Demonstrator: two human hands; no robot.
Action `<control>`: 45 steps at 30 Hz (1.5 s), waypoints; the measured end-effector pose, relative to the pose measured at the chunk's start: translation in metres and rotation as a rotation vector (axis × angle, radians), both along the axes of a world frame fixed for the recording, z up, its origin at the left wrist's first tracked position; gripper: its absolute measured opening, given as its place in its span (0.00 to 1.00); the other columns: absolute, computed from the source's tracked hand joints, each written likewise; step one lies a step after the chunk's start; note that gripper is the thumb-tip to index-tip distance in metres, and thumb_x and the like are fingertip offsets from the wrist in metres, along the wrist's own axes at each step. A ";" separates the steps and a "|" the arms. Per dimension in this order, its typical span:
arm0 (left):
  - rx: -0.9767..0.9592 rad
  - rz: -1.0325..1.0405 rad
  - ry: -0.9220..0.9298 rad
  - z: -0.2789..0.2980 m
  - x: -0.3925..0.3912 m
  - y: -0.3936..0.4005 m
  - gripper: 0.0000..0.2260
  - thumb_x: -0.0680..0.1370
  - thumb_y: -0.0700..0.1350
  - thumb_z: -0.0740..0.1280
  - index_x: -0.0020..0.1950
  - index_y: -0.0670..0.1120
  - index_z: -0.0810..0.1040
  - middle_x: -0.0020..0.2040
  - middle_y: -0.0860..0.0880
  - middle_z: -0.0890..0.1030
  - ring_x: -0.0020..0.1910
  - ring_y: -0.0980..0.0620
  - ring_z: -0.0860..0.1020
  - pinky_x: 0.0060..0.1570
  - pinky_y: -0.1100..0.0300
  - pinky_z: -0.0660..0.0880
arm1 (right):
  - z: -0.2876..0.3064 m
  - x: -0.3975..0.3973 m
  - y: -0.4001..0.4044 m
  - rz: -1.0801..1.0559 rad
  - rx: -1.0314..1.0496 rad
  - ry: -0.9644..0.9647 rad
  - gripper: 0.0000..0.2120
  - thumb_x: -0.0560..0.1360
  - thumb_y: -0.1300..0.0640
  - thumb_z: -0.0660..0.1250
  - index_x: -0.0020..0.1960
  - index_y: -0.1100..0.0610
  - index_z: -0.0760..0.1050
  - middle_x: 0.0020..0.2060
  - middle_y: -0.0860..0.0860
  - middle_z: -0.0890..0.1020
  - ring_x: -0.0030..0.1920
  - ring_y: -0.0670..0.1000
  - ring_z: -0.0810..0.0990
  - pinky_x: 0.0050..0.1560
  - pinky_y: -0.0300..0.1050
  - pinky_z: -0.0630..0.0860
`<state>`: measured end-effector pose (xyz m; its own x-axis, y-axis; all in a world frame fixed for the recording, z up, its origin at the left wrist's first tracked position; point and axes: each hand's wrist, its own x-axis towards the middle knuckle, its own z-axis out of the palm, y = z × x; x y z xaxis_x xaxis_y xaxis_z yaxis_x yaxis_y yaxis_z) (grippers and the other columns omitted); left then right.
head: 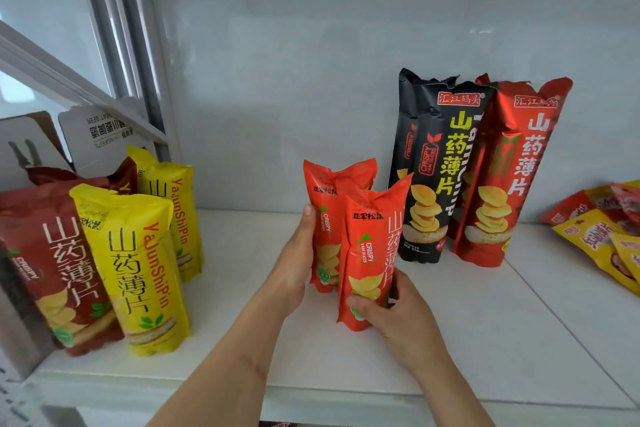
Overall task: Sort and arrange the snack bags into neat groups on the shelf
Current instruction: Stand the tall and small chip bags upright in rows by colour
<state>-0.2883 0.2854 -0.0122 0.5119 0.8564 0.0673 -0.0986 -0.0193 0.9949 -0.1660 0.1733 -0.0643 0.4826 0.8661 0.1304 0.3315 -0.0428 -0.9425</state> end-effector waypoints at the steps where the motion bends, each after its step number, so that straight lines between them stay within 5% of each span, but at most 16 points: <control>1: 0.009 -0.005 0.006 -0.002 0.001 -0.001 0.20 0.79 0.67 0.47 0.56 0.63 0.75 0.38 0.70 0.82 0.38 0.74 0.80 0.43 0.67 0.72 | 0.000 0.000 0.001 0.005 -0.006 -0.001 0.32 0.65 0.40 0.76 0.63 0.38 0.64 0.56 0.38 0.77 0.55 0.40 0.76 0.53 0.38 0.75; 4: 0.103 0.010 0.052 -0.012 0.002 0.004 0.29 0.72 0.74 0.49 0.65 0.62 0.74 0.53 0.67 0.82 0.49 0.72 0.80 0.53 0.64 0.76 | -0.001 0.000 0.004 -0.004 -0.016 -0.015 0.37 0.62 0.36 0.74 0.67 0.41 0.65 0.58 0.40 0.77 0.59 0.44 0.77 0.60 0.46 0.77; 7: 0.265 0.104 0.077 -0.024 0.001 0.010 0.47 0.61 0.85 0.53 0.74 0.61 0.66 0.71 0.58 0.68 0.65 0.63 0.73 0.63 0.61 0.73 | -0.003 0.000 0.009 -0.024 -0.001 -0.039 0.35 0.64 0.37 0.75 0.67 0.40 0.66 0.58 0.39 0.77 0.59 0.43 0.77 0.60 0.45 0.77; 9: 0.373 0.141 0.047 -0.029 0.001 0.010 0.47 0.56 0.85 0.58 0.72 0.68 0.60 0.70 0.62 0.64 0.68 0.61 0.70 0.62 0.64 0.73 | -0.007 0.000 0.011 -0.018 0.007 -0.046 0.35 0.63 0.36 0.77 0.65 0.38 0.65 0.58 0.37 0.77 0.58 0.41 0.77 0.59 0.44 0.77; 13: 0.475 0.064 0.065 -0.035 0.006 0.010 0.43 0.55 0.79 0.71 0.66 0.81 0.54 0.73 0.60 0.65 0.71 0.57 0.71 0.67 0.48 0.75 | -0.018 0.006 0.015 0.006 -0.012 -0.085 0.42 0.56 0.32 0.75 0.67 0.36 0.65 0.59 0.37 0.76 0.59 0.41 0.76 0.61 0.48 0.77; 18: 0.407 -0.094 -0.016 -0.025 0.010 0.016 0.54 0.51 0.74 0.77 0.71 0.67 0.55 0.69 0.60 0.70 0.60 0.70 0.76 0.49 0.70 0.78 | -0.023 0.014 0.025 -0.022 -0.023 -0.145 0.44 0.56 0.30 0.73 0.68 0.39 0.65 0.59 0.38 0.76 0.59 0.42 0.76 0.60 0.48 0.78; 34: 0.335 -0.226 0.080 -0.008 0.050 0.087 0.59 0.50 0.75 0.76 0.75 0.63 0.53 0.63 0.66 0.70 0.52 0.77 0.76 0.42 0.74 0.76 | -0.014 0.038 0.088 -0.199 -0.072 -0.237 0.42 0.63 0.36 0.76 0.71 0.48 0.64 0.60 0.46 0.75 0.60 0.48 0.75 0.59 0.49 0.77; 41: 0.302 -0.210 0.082 -0.014 0.071 0.123 0.58 0.48 0.77 0.75 0.74 0.67 0.55 0.67 0.61 0.70 0.59 0.65 0.75 0.42 0.73 0.77 | -0.016 0.044 0.120 -0.300 -0.067 -0.260 0.42 0.63 0.36 0.76 0.70 0.50 0.65 0.60 0.47 0.74 0.59 0.50 0.75 0.59 0.51 0.77; 45: 0.304 -0.222 0.081 -0.017 0.076 0.140 0.63 0.48 0.77 0.75 0.79 0.61 0.54 0.71 0.57 0.69 0.62 0.63 0.73 0.44 0.72 0.78 | -0.016 0.046 0.134 -0.343 -0.076 -0.276 0.41 0.63 0.37 0.76 0.70 0.50 0.65 0.60 0.48 0.74 0.59 0.50 0.76 0.59 0.51 0.78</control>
